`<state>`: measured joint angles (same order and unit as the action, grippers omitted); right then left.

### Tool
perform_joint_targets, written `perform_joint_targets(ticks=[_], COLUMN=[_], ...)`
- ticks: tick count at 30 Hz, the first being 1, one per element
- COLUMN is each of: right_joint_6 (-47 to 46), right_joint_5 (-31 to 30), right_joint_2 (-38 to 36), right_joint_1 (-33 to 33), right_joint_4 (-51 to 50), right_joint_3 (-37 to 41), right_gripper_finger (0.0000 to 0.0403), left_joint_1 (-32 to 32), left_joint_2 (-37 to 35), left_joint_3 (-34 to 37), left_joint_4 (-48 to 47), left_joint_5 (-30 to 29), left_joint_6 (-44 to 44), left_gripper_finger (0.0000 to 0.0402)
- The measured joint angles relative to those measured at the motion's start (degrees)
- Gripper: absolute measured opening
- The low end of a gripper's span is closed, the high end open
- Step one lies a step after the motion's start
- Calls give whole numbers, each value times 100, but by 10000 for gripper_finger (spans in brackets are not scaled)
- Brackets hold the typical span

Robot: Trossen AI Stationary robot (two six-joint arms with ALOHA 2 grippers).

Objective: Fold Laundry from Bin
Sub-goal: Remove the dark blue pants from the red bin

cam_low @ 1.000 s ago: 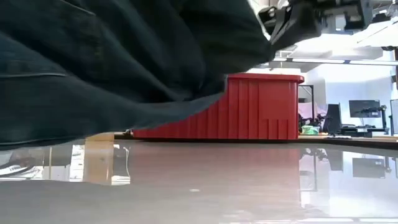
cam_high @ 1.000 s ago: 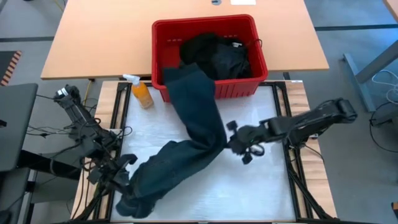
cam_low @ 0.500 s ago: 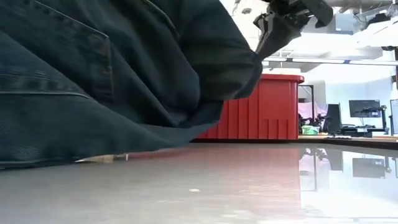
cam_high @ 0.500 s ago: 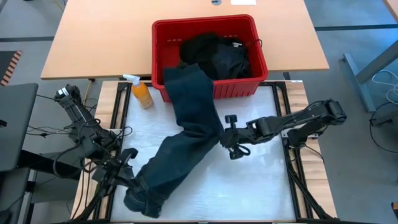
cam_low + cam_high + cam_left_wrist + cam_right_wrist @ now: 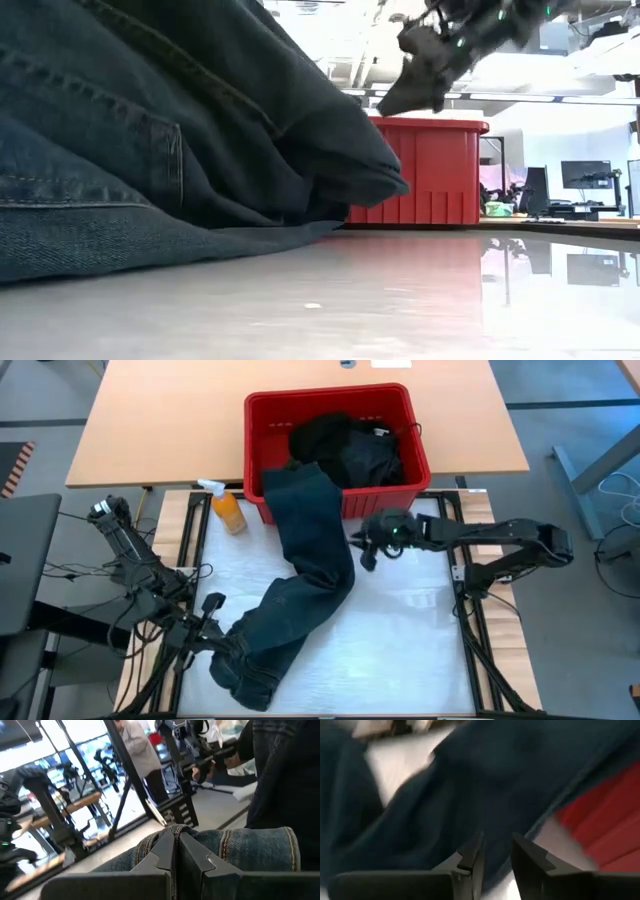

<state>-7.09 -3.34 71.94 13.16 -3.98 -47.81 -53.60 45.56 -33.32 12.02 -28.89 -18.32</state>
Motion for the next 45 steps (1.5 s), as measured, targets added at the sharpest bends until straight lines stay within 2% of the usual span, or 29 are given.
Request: perform_joint_targets(ticks=[2, 8, 11, 14, 22, 26, 30, 33, 35, 40, 41, 45], right_joint_6=[-232, -793, -852, -908, -1408, -1566, -1603, -1603, -1602, -1369, -1222, -1063], right_joint_5=[-108, -1379, -1565, -1743, -1766, -1666, -1292, -1118, -1059, -913, -771, -541], right_joint_2=[11, 105, 254, 511, 1439, 1863, 2281, 2488, 2496, 2191, 2079, 1489], right_joint_1=[151, 233, 233, 242, 515, 536, 528, 446, 373, 217, 188, 83], right_joint_4=[808, 2830, 4100, 4587, 5687, 6253, 6298, 6296, 6204, 5772, 5755, 5734], right_joint_3=[319, 1056, 1345, 1351, 1360, 1216, 838, 534, 399, 265, 266, 267], right_gripper_finger=[127, 144, 161, 186, 263, 270, 270, 250, 212, 46, 30, 36], left_joint_1=[0, 2, 2, 2, 4, 4, 4, 4, 4, 7, 7, 7], left_joint_2=[0, 0, 2, 5, 4, 4, 4, 4, 4, 4, 4, 4], left_joint_3=[0, 0, 0, 0, 0, 0, 0, 0, 0, 0, 0, 0], left_joint_4=[-49, -150, -232, -244, -238, -237, -230, -223, -208, -207, -207, -208], left_joint_5=[-6, -13, -15, -17, -21, -28, -29, -30, -28, -26, -26, -26], left_joint_6=[138, 288, 201, 185, 144, 128, 62, 58, 82, 105, 97, 26], left_gripper_finger=[0, 0, 0, 0, 0, 0, 0, 0, 0, 0, 0, 0])
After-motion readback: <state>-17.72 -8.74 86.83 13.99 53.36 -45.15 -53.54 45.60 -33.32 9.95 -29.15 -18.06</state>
